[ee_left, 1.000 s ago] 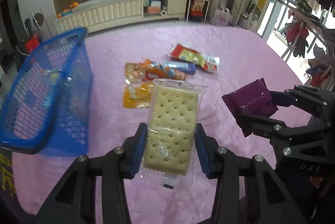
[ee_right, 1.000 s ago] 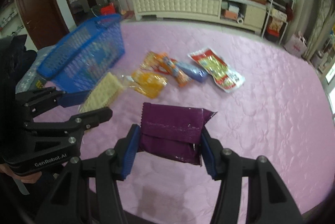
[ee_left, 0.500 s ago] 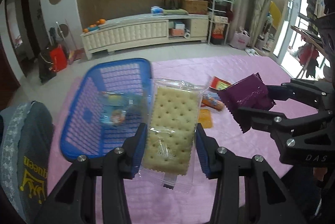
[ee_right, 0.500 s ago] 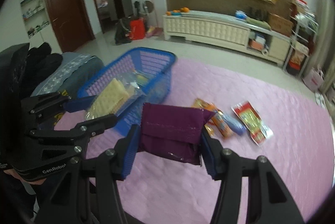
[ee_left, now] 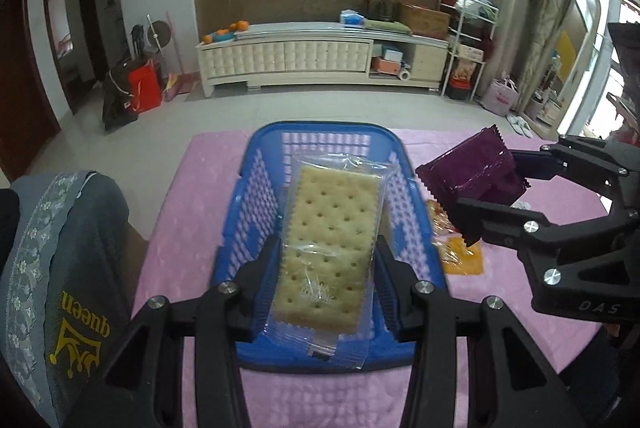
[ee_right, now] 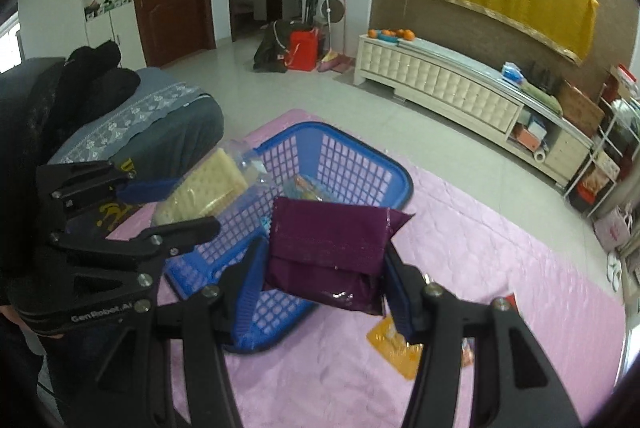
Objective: Organize snacks
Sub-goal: 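Carry the cracker pack and purple bag over the blue basket with both grippers, then open the right gripper to drop the purple bag while the left gripper releases the cracker pack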
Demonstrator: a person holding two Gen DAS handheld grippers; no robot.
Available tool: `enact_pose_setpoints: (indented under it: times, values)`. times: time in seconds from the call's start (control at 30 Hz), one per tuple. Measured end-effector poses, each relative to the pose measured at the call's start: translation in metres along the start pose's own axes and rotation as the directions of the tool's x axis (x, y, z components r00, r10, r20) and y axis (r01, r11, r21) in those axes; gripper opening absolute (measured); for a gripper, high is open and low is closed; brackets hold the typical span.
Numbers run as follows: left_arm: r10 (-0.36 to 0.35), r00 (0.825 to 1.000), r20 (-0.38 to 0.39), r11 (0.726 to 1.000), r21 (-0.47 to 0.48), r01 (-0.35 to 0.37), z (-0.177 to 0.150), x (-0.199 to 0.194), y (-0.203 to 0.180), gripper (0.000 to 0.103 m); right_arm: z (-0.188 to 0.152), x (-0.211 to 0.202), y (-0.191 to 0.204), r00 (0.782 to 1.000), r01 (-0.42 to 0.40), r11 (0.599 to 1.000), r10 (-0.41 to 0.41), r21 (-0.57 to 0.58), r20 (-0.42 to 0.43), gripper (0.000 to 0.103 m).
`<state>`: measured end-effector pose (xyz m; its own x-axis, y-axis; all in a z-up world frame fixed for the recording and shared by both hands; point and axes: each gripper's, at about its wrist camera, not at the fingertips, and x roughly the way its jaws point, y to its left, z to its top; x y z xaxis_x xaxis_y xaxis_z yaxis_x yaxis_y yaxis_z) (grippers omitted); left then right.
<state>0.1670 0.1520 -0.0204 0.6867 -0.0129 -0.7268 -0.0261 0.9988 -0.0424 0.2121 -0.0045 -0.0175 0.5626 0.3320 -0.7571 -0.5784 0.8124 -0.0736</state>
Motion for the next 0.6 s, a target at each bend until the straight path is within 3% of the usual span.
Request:
enact_pose_setpoints:
  times: [0.37,0.6]
  values:
    - [0.006,1.0,-0.02,1.0,-0.021,-0.006,0.019,0.035,0.025,0.043,0.036,0.065,-0.012,0.995,0.015,1.0,-0.016,-0.001,-0.099,0.06]
    - [0.013,0.999,-0.046,0.999,-0.028,-0.015,0.02,0.049,0.028,0.043,0.042,0.096,-0.017,0.991,0.033,0.999,-0.033,-0.007,-0.13,0.06]
